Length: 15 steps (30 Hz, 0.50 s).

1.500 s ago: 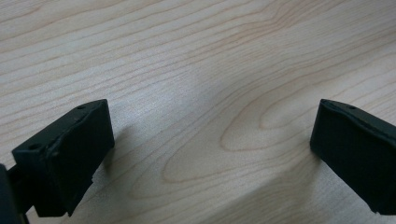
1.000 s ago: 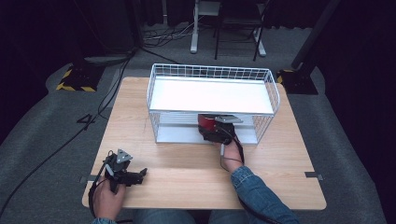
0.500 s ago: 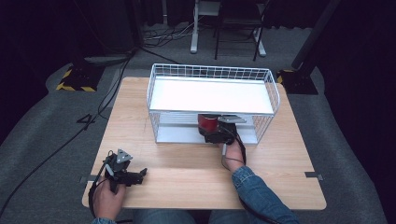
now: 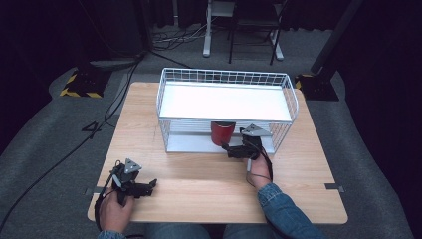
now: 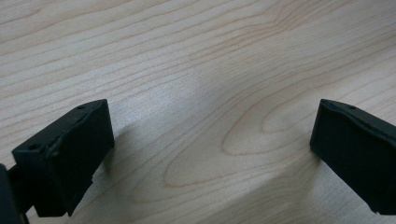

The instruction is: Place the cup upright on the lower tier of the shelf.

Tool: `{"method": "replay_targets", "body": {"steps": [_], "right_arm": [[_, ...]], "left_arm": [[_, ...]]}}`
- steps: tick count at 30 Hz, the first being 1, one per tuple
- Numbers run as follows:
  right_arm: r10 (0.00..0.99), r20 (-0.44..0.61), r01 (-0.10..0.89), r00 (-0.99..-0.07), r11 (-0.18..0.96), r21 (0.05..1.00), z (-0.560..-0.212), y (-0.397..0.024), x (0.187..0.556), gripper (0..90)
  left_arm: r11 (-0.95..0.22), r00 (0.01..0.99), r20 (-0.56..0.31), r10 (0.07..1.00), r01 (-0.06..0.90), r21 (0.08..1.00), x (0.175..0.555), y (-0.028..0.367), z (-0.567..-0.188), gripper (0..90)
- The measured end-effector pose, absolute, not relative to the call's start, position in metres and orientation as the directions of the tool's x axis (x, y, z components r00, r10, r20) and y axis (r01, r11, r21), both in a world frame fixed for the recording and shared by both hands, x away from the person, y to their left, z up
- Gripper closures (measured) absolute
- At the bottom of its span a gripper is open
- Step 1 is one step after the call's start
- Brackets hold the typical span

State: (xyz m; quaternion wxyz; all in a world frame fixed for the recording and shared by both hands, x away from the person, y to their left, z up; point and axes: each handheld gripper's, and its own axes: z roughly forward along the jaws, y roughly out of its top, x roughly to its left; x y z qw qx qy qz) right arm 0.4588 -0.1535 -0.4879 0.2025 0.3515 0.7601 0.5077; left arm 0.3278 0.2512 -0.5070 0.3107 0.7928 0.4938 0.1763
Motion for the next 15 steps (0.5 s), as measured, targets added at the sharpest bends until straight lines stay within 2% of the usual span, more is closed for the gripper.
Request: {"method": "replay_targets", "body": {"steps": [8,15], "right_arm": [[0.703,-0.005,0.314,-0.712,0.325,0.892,-0.477,-0.182,0.426,0.0],[0.695,0.034,0.321,-0.718,0.287,0.903,-0.463,-0.210,0.402,0.0]], "left_arm": [[-0.314,0.443,-0.027,0.896,0.675,0.667,0.330,0.250,-0.507,0.0],[-0.313,0.441,-0.026,0.897,0.675,0.668,0.331,0.250,-0.507,0.0]]}}
